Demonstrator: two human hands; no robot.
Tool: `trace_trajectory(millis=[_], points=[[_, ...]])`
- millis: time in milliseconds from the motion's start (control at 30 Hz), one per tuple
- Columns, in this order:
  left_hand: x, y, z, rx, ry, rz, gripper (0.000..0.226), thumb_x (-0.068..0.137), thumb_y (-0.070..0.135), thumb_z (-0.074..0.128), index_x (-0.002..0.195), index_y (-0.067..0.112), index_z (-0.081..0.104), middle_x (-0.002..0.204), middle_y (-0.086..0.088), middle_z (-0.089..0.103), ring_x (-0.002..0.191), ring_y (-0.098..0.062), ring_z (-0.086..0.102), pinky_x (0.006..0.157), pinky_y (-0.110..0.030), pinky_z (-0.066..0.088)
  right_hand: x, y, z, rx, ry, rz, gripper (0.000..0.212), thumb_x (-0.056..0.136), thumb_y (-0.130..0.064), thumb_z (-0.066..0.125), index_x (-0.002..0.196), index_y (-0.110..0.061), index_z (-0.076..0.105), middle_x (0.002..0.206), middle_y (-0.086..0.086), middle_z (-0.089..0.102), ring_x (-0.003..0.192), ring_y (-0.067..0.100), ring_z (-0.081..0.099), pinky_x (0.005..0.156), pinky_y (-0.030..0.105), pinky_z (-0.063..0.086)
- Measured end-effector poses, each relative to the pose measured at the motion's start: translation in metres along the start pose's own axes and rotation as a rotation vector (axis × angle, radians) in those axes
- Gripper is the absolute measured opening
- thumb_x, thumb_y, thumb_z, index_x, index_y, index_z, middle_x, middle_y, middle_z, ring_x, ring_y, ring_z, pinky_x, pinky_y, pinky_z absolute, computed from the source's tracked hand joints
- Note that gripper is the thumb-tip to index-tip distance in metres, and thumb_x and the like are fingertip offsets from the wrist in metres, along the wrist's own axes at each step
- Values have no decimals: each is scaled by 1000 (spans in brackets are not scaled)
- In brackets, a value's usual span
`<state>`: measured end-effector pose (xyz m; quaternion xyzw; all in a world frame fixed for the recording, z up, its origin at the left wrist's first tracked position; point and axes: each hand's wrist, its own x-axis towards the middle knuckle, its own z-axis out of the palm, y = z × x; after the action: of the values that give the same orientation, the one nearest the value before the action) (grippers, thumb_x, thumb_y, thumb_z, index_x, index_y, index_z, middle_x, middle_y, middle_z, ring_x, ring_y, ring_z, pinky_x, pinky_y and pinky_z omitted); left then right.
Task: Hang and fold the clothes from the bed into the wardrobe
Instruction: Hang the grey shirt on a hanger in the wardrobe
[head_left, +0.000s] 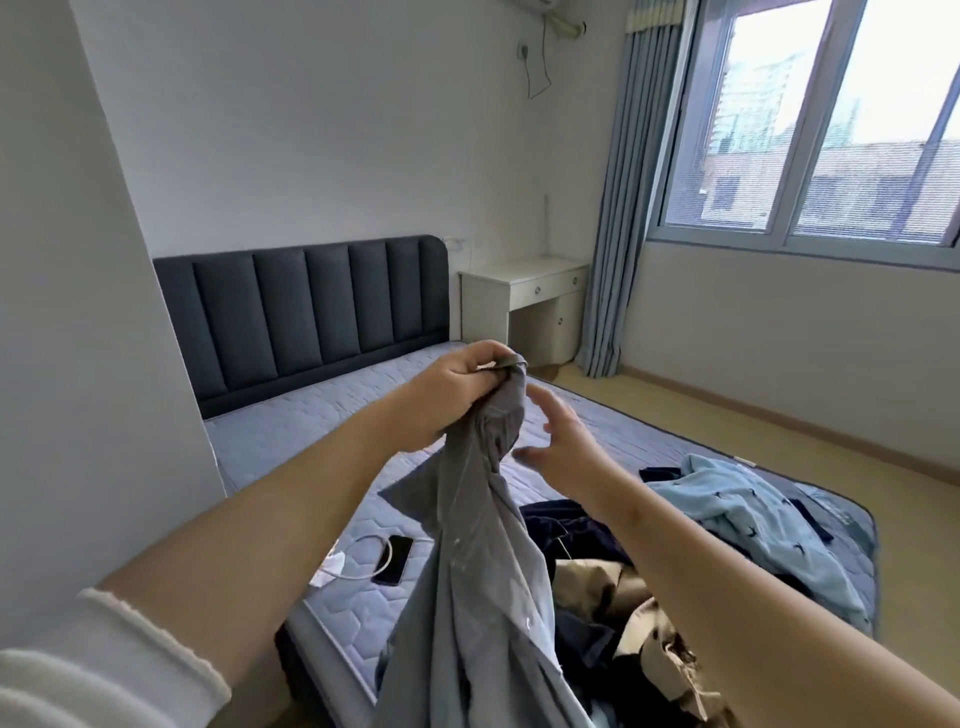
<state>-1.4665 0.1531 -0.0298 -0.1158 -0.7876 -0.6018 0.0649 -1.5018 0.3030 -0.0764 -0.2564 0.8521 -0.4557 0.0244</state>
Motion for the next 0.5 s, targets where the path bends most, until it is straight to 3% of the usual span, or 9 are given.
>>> trace_trajectory(millis=[100,200,267,333,433,500], points=[[1,26,-22,2,-51,8,43,98,5,38,80,30,68,71,9,65,67,-4,60,62,-17,51,9,-25,5,114,-123,-64,65,84,-10,66,139,-28,36,139,-6,39,121,12,35,102,34,33],[-1,51,-48,3,27,32,38,98,5,38,85,26,67,75,6,65,69,-7,60,63,-18,51,20,-51,9,269,-201,-54,34,88,-5,59,120,-16,56,122,2,58,112,17,50,96,28,42],[-6,69,-69,25,114,57,33,98,5,38,89,22,65,78,5,67,71,-7,62,65,-17,52,30,-68,8,369,-106,-98,17,88,-3,55,99,-13,61,96,3,64,88,15,58,74,19,49],[-13,89,-92,96,205,83,29,98,7,40,91,21,65,83,3,67,76,-7,62,68,-17,51,43,-86,4,407,55,-134,7,89,-7,53,87,-13,55,80,4,56,69,14,49,58,21,41],[-32,123,-127,293,349,89,19,94,17,53,83,21,68,83,3,68,77,-8,63,69,-17,51,64,-120,-4,433,218,-226,24,90,-13,54,70,-19,41,65,0,45,59,13,38,51,24,31],[-49,145,-147,403,427,60,22,87,28,62,66,24,68,67,6,67,62,-5,61,57,-16,49,74,-145,-9,475,245,-302,25,89,-16,55,69,-21,40,65,2,46,60,16,39,54,29,32]])
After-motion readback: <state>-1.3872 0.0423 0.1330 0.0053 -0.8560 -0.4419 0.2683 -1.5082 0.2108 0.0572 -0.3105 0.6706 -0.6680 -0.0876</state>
